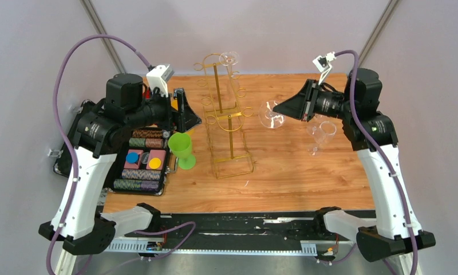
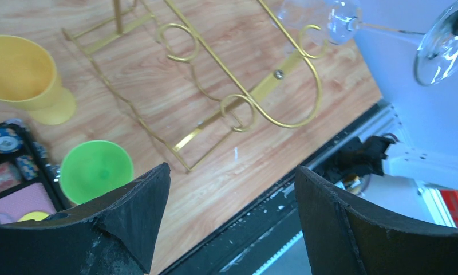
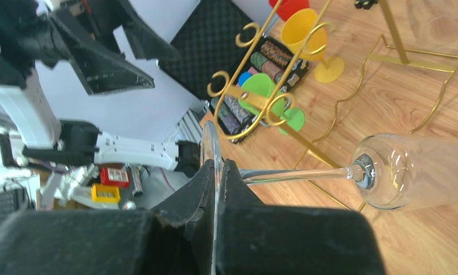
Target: Take the wine glass off the wine glass rack
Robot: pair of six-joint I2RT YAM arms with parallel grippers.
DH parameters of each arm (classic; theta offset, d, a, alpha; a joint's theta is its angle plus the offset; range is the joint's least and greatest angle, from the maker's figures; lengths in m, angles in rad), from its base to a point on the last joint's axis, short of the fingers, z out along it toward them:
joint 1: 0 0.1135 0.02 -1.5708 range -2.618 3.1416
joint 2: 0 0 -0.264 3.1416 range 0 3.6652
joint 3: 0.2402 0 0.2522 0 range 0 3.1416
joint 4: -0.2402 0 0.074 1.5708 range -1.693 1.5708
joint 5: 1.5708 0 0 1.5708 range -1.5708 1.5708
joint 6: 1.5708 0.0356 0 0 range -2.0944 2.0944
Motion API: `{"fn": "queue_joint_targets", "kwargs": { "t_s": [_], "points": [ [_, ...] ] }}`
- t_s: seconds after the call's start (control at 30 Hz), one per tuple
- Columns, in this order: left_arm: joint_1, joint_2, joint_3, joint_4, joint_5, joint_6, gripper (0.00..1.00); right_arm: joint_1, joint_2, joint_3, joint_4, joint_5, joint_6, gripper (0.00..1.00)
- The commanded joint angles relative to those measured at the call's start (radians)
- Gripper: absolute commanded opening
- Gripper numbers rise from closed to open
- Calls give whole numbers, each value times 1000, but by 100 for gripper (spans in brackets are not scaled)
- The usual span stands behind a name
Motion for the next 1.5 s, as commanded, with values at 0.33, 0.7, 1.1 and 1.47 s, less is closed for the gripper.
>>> {"fn": "queue_joint_targets", "kwargs": {
  "t_s": [0.33, 0.7, 1.1, 1.47],
  "points": [
    [5, -62, -8, 133, 332, -157, 90, 316, -111, 184, -110, 222, -459, 0],
    [5, -57, 0, 238, 412, -245, 91, 700, -63, 208, -30, 529, -819, 0],
    [5, -55, -30, 267, 438, -259, 92, 875, 23, 157, 165, 598, -998, 0],
    [5, -32, -48, 324, 431, -307, 93, 947, 72, 119, 285, 593, -1091, 0]
  ]
}}
